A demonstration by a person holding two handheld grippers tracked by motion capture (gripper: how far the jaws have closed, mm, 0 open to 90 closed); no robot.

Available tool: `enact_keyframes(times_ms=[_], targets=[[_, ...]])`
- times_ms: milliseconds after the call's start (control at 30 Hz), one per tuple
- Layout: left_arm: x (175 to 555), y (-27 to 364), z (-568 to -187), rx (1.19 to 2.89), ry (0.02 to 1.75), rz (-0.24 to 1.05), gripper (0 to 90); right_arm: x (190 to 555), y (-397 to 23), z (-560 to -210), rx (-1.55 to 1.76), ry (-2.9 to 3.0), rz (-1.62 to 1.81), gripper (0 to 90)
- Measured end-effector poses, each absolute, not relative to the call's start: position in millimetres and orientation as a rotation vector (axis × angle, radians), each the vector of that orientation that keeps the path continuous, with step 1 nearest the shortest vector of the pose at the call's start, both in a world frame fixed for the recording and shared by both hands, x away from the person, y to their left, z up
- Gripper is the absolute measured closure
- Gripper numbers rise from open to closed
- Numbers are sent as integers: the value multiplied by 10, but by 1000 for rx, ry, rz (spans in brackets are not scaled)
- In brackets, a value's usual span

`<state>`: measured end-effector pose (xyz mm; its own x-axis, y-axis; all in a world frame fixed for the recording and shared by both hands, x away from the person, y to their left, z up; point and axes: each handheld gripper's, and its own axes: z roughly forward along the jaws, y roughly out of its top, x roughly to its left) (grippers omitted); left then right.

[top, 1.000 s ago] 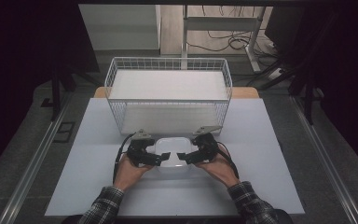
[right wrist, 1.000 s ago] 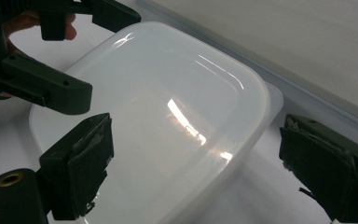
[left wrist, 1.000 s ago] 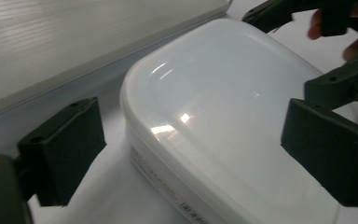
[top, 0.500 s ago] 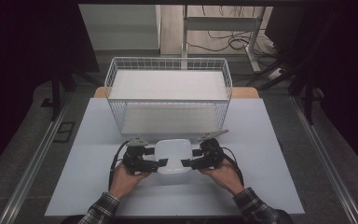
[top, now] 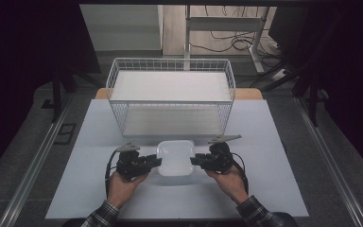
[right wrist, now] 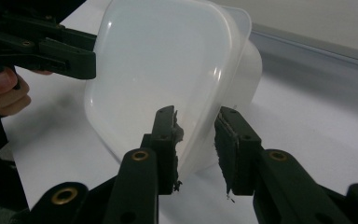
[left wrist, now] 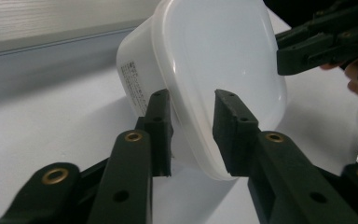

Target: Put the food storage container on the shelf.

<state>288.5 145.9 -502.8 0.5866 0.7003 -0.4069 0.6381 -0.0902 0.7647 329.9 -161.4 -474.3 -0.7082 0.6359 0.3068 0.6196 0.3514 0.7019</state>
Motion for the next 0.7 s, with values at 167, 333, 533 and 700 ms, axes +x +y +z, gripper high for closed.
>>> enact_keyframes(times_ms=[167,333,533,700], targets=[[2869,1459,-5026,1760,1122,122,787,3264,-1590,-4756,1167,2506,1286,773],[2880,1457,-5024,1758,1134,139,788,3272,-1577,-4775,1175,2473,1312,775],[2913,1463,-4952,1756,1114,193,789,3301,-1562,-4752,1142,2438,1338,775],[2969,1480,-4890,1759,1108,233,788,3357,-1529,-4709,1115,2416,1352,774]])
